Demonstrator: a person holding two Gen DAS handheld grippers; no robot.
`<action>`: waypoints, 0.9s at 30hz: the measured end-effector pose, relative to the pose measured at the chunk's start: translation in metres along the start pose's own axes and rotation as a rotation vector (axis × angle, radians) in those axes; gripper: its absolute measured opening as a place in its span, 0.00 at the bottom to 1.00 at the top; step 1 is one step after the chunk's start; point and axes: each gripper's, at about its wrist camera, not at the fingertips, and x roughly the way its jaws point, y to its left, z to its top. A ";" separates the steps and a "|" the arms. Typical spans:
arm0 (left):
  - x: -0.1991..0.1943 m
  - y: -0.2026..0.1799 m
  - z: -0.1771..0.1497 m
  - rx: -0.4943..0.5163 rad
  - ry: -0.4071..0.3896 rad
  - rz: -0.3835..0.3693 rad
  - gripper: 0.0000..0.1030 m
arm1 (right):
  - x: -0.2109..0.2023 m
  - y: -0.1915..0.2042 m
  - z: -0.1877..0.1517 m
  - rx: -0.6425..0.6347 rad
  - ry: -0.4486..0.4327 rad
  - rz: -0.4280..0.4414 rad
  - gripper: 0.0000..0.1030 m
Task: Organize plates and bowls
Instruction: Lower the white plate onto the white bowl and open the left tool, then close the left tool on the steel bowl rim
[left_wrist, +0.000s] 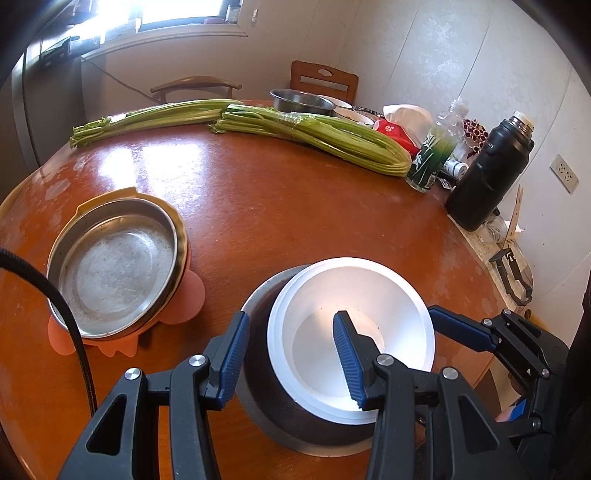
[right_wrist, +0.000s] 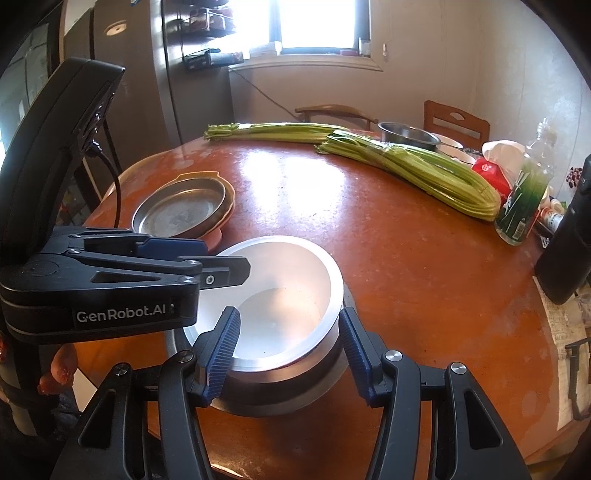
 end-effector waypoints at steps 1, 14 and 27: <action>0.000 0.001 0.000 -0.002 0.000 0.000 0.45 | 0.000 0.000 0.000 0.001 0.001 -0.001 0.56; -0.002 0.011 -0.002 -0.031 -0.003 -0.013 0.45 | 0.001 -0.006 0.003 0.015 -0.012 -0.040 0.56; -0.002 0.018 -0.007 -0.047 0.003 -0.041 0.46 | 0.002 -0.017 0.004 0.063 -0.020 -0.027 0.56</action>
